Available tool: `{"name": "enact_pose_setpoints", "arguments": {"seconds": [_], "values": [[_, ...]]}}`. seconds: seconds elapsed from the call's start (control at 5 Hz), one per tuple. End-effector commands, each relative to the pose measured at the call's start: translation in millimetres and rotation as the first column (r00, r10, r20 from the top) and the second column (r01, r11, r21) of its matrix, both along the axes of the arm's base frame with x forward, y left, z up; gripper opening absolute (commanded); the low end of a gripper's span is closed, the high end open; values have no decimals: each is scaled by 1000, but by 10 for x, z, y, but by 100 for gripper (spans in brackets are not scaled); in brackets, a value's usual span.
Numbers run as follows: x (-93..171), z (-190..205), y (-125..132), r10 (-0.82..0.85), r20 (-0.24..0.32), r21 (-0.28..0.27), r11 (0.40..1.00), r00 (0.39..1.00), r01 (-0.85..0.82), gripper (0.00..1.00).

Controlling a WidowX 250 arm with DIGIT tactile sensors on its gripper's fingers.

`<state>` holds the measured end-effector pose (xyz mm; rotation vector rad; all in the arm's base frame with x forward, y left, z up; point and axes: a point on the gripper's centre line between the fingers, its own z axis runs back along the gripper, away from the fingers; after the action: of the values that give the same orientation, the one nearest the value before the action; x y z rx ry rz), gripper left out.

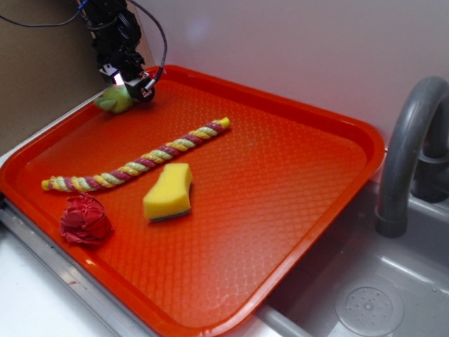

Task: Grab the green animal.

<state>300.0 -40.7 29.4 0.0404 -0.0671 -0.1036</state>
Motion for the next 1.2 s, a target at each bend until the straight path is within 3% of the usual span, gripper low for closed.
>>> {"name": "enact_pose_setpoints", "arguments": {"seconds": [0.0,0.2,0.4,0.6,1.0], "values": [[-362,1012,-95,39,161,-135,991,986,-17,0],[-545,1504,-113,35,211,-165,986,977,0,0],[-684,1830,-167,-42,185,-193,978,982,78,0],[-797,1977,-320,-126,220,-201,965,967,171,0],[-843,2046,-676,-260,235,-217,925,936,311,0]]}}
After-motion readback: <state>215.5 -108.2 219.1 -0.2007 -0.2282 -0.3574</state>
